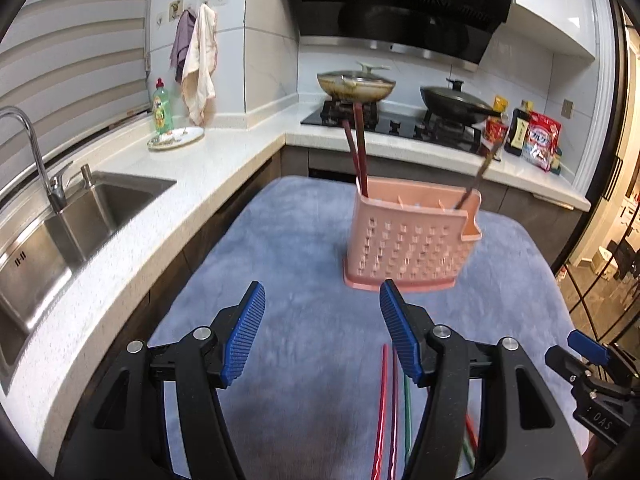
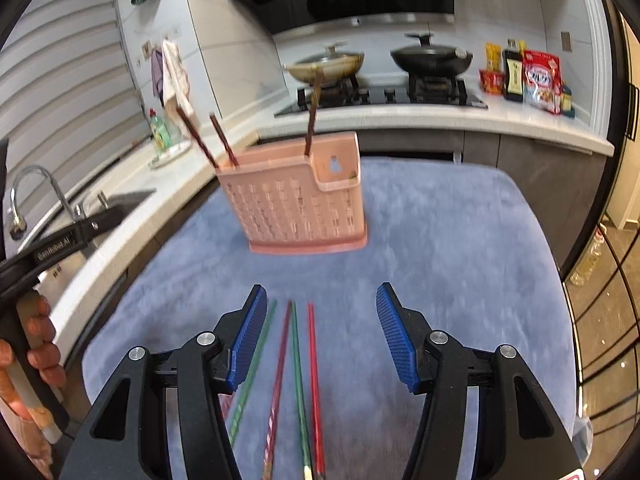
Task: Organize utensils
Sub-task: 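Move both open tools down around the red chopsticks on the cloth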
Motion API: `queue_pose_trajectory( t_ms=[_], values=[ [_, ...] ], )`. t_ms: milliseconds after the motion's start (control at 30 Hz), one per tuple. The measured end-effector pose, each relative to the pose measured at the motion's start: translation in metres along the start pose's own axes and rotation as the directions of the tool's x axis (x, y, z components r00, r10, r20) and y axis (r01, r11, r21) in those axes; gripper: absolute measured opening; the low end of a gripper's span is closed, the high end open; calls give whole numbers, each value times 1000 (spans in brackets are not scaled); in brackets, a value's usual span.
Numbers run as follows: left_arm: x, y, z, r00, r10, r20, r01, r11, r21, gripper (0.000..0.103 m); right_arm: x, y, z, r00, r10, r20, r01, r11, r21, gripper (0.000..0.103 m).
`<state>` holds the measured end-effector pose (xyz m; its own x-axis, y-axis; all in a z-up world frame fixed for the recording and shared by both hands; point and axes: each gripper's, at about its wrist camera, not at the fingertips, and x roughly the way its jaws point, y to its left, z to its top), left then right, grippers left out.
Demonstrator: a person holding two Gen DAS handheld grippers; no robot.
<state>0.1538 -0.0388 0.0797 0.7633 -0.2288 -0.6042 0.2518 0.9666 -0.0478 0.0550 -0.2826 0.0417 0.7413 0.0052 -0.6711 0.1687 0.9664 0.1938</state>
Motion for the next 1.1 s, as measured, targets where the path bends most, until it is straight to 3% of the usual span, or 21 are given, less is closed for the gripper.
queue_pose_trajectory(
  t_ms=[500,867,1100],
  values=[
    [1,7,-94,985,6,-171,-2,1000,23,57,12,-2,-91,984,-60,-167,52,997,-48,54],
    [2,2,-133,967,-9,-255,17,999,30,57,17,7,-114,976,-86,-199,61,989,-131,26],
    [4,3,-139,961,-10,-278,16,1000,18,59,24,9,-121,970,-70,-235,39,990,-135,20]
  ],
)
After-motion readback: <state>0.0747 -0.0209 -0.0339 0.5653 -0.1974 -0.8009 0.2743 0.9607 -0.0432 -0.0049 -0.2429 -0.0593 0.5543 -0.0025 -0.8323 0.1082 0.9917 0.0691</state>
